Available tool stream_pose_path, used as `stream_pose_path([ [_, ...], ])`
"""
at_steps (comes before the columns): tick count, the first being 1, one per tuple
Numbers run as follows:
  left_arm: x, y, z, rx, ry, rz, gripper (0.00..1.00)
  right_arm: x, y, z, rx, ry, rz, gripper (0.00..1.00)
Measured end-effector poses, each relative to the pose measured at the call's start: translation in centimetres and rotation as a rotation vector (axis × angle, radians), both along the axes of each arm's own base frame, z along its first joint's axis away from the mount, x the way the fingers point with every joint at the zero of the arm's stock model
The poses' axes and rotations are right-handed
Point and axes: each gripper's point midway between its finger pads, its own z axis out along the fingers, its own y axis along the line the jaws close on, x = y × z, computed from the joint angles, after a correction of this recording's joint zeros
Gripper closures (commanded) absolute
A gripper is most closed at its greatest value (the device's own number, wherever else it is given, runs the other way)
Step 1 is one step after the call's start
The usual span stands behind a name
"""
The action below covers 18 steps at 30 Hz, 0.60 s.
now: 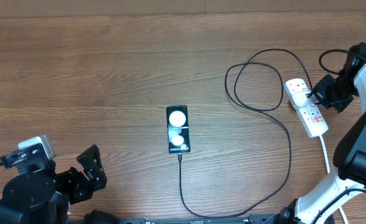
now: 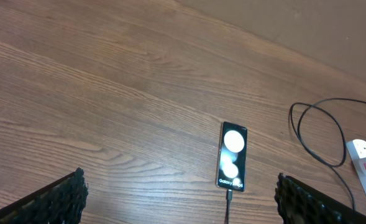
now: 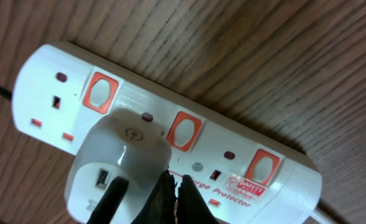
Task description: Plug charger to phone and switch on socket
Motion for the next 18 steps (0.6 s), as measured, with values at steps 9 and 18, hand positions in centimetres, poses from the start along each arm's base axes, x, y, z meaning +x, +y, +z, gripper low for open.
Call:
stream_pose_path([
  [9, -0.1, 0.9, 0.0, -0.001, -0.004, 0.061, 0.00, -0.1, 0.0, -2.3, 0.018, 0.043, 0.003, 0.96],
  [18, -3.0, 3.5, 1.2, -0.027, -0.114, 0.211, 0.00, 0.2, -0.1, -2.3, 0.013, 0.032, 0.006, 0.96],
])
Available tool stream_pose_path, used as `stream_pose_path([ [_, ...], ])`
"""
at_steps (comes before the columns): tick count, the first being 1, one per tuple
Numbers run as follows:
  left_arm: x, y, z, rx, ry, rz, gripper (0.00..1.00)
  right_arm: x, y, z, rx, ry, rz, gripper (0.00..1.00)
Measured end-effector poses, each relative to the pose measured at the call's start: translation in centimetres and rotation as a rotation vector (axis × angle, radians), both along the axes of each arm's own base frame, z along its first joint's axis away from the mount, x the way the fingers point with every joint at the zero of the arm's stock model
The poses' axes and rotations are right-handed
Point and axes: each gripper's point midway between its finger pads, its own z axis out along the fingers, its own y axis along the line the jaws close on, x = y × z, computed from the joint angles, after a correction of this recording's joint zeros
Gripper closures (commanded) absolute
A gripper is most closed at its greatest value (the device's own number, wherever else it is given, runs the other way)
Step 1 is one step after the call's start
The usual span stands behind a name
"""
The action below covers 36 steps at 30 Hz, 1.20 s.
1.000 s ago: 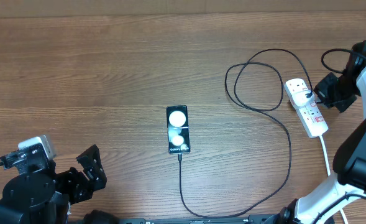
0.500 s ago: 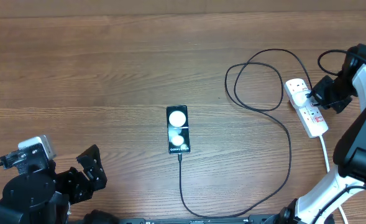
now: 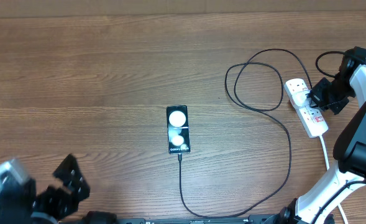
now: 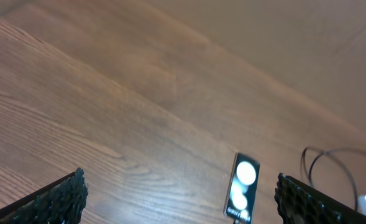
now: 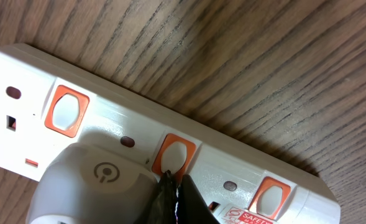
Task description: Plug charger to phone and switch on socket
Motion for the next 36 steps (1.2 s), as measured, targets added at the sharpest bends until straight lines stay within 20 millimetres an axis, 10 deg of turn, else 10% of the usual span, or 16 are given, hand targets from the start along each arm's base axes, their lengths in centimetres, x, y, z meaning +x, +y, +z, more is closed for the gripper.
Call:
stream_pose_path([
  [19, -10.7, 1.6, 1.5, -0.053, -0.412, 0.031, 0.00, 0.6, -0.5, -0.2, 0.010, -0.024, -0.008, 0.96],
  [36, -15.7, 2.2, -4.1, -0.056, -0.352, 0.046, 0.00, -1.4, 1.0, 0.1, 0.087, 0.088, -0.009, 0.96],
])
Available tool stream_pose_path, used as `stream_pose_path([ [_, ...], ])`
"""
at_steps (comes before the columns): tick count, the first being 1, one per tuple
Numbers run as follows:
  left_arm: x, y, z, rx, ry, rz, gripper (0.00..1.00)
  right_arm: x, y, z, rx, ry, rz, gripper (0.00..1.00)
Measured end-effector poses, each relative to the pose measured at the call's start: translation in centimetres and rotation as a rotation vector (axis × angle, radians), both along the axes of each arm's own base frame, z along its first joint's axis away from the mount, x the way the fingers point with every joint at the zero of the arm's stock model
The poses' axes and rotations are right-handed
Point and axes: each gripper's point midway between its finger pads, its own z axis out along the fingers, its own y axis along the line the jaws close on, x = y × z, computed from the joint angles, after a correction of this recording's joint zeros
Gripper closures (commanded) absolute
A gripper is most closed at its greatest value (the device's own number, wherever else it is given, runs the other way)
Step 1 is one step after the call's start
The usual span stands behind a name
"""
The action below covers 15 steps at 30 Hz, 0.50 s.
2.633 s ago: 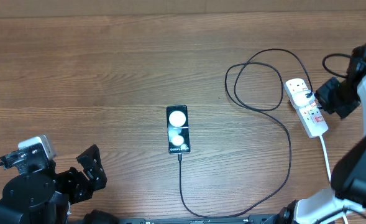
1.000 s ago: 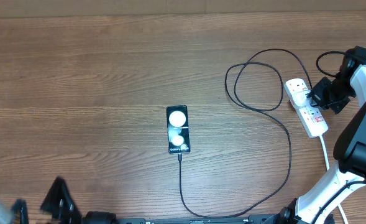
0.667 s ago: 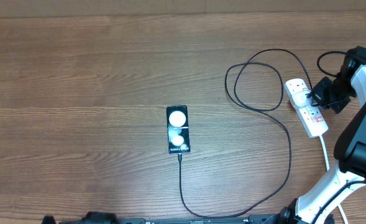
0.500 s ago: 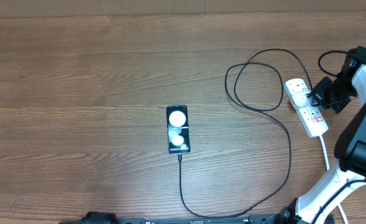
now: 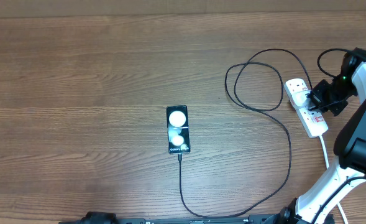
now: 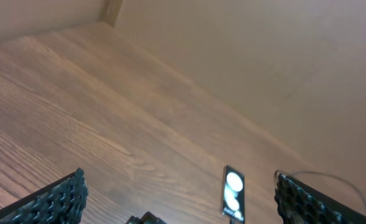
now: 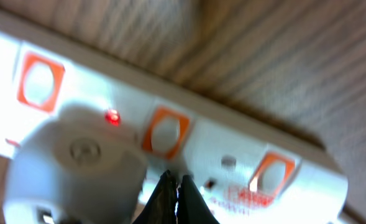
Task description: Plug charger to phone and switch on socket
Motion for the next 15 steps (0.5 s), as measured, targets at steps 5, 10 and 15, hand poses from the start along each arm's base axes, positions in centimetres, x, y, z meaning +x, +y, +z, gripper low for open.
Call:
stream_pose_path([
  [5, -0.2, -0.1, 0.1, 0.000, -0.004, 0.027, 0.00, 1.2, -0.5, 3.3, -0.043, -0.067, 0.006, 0.96],
  [10, -0.4, -0.3, 0.0, 0.000, -0.003, 0.071, 0.00, 3.4, -1.9, 15.3, -0.211, -0.397, -0.015, 0.96],
  [15, -0.5, -0.3, 0.0, 0.000, -0.003, 0.081, 0.00, 2.0, -1.0, 35.8, -0.439, -0.992, -0.048, 0.96],
])
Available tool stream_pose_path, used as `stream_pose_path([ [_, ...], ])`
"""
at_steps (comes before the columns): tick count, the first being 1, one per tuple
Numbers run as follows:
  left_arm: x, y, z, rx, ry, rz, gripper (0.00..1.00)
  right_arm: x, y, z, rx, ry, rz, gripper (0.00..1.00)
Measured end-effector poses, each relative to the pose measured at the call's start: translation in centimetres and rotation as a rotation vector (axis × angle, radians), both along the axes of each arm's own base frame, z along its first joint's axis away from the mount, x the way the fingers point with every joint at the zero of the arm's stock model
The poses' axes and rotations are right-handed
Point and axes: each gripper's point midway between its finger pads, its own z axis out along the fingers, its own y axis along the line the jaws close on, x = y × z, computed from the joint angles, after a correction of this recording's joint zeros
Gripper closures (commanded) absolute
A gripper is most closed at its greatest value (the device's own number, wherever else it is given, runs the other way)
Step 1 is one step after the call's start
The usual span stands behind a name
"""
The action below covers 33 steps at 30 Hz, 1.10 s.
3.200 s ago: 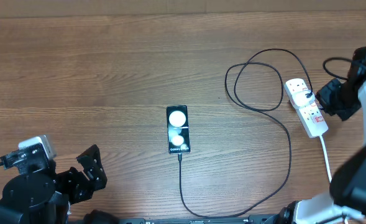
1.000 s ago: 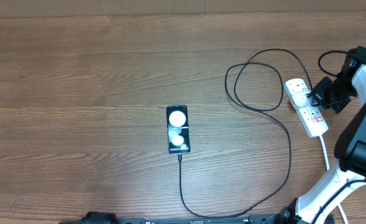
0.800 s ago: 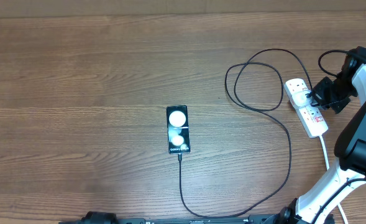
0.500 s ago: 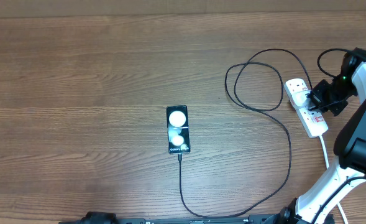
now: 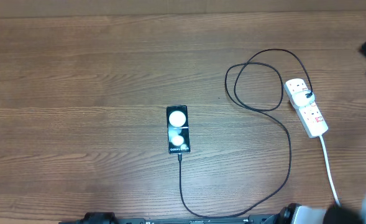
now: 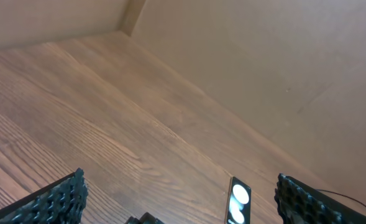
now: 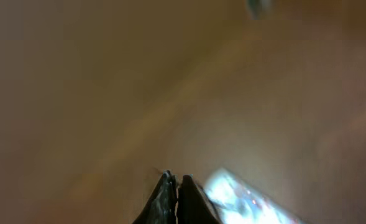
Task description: Plug charger to phone and switch on socket
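The black phone (image 5: pixel 178 129) lies face up mid-table with the black cable (image 5: pixel 289 155) plugged into its near end. The cable loops back to the white charger plug (image 5: pixel 300 93) seated in the white power strip (image 5: pixel 311 115) at the right. In the left wrist view the phone (image 6: pixel 238 199) shows far off between the wide-apart fingers (image 6: pixel 55 199); my left gripper (image 6: pixel 179 190) is open and empty. My right gripper (image 7: pixel 175 182) is shut on nothing, high up in a blurred view, with the strip (image 7: pixel 248 198) a pale smear beside its tips.
Bare wooden tabletop (image 5: pixel 77 93) all round the phone. A tan wall (image 6: pixel 263 56) rises behind the table's far edge. A dark blur of the right arm sits at the overhead view's right edge. The strip's white lead (image 5: pixel 329 171) runs toward the front right.
My right gripper, which had its shut tips at the strip's middle switch with a red lamp lit, now stands far from the strip. The right arm has almost left the overhead view.
First my right gripper's shut tips sat beside the charger plug on the strip, the left arm at the front-left corner. Then the tips were at the middle orange switch. Later a red lamp glowed and the left arm was gone from overhead. Now both arms are withdrawn.
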Motion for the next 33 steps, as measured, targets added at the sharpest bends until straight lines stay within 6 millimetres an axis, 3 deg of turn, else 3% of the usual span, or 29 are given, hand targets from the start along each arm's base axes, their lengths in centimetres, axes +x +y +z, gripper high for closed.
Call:
stream_pose_path([
  [2, 0.0, 0.0, 0.0, 0.000, 0.000, 0.000, 0.01, -2.6, 1.6, 7.8, -0.086, -0.238, 0.020, 0.96],
  [5, 0.0, 0.0, 0.0, 0.000, 0.000, -0.002, 0.00, -7.0, 4.1, 16.6, -0.183, -0.530, 0.050, 0.96],
  [7, 0.0, 0.0, 0.0, 0.000, 0.000, -0.005, 0.00, -10.4, 6.0, 21.1, -0.240, -0.691, 0.074, 0.96],
  [9, 0.0, 0.1, 0.0, 0.000, 0.000, -0.010, 0.01, -13.9, 7.9, 24.0, -0.283, -0.802, 0.094, 0.96],
  [11, 0.1, 0.1, 0.0, 0.000, 0.000, -0.015, 0.00, -16.4, 9.2, 25.0, -0.307, -0.842, 0.107, 0.96],
  [13, 0.1, 0.1, 0.0, 0.000, 0.000, -0.015, 0.00, -18.0, 10.0, 24.5, -0.317, -0.825, 0.116, 0.96],
  [20, 0.1, 0.0, 0.0, -0.004, -0.001, -0.016, 0.00, -20.3, 12.4, 21.8, -0.311, -0.767, 0.197, 0.96],
  [28, 0.1, 0.0, 0.2, -0.035, -0.020, -0.012, 0.00, -24.9, 14.8, 22.1, -0.339, -0.854, 0.246, 0.96],
  [33, 1.5, 1.3, 2.8, -0.124, -0.152, 0.085, 0.00, -28.0, 16.2, 22.1, -0.357, -0.934, 0.287, 0.95],
])
